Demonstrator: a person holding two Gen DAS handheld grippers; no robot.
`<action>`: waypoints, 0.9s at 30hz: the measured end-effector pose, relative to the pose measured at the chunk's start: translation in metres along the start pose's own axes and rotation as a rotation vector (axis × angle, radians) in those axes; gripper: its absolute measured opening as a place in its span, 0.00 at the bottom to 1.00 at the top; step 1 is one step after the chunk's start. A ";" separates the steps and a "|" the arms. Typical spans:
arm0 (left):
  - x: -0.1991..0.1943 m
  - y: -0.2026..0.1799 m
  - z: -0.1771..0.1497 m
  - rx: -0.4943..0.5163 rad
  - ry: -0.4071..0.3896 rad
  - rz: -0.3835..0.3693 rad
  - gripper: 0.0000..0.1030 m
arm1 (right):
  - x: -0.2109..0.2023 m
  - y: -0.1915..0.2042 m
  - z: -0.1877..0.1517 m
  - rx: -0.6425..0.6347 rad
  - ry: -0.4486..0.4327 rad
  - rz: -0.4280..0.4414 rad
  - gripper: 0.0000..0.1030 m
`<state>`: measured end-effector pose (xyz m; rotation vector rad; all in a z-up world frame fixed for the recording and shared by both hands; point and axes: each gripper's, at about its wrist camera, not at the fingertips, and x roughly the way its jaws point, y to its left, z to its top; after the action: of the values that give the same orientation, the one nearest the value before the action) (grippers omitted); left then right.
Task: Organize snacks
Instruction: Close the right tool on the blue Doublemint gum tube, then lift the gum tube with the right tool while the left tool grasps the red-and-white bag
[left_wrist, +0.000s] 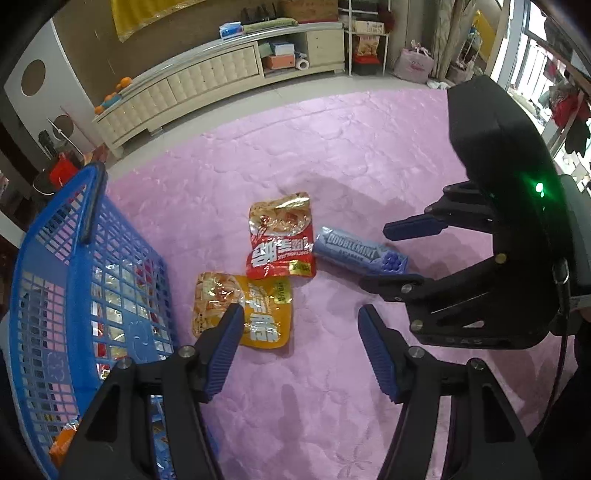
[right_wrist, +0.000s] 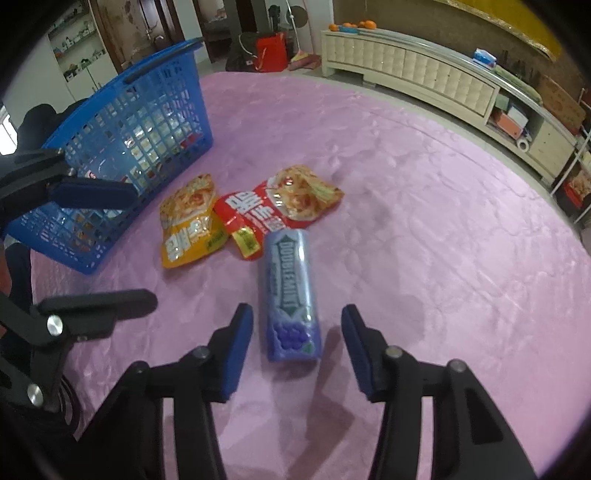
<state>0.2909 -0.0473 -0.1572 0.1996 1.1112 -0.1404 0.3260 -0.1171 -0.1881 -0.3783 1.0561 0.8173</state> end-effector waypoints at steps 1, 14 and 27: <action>0.001 0.001 0.000 -0.007 0.005 -0.001 0.61 | 0.003 0.001 0.000 -0.004 -0.001 -0.001 0.49; 0.002 0.006 0.012 -0.070 0.036 -0.019 0.71 | -0.014 -0.019 -0.008 0.140 -0.088 -0.005 0.33; 0.034 0.000 0.058 -0.060 0.105 0.000 0.80 | -0.040 -0.037 -0.004 0.200 -0.107 -0.079 0.34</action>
<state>0.3564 -0.0611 -0.1632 0.1551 1.2184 -0.0971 0.3414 -0.1602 -0.1586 -0.2031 1.0060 0.6483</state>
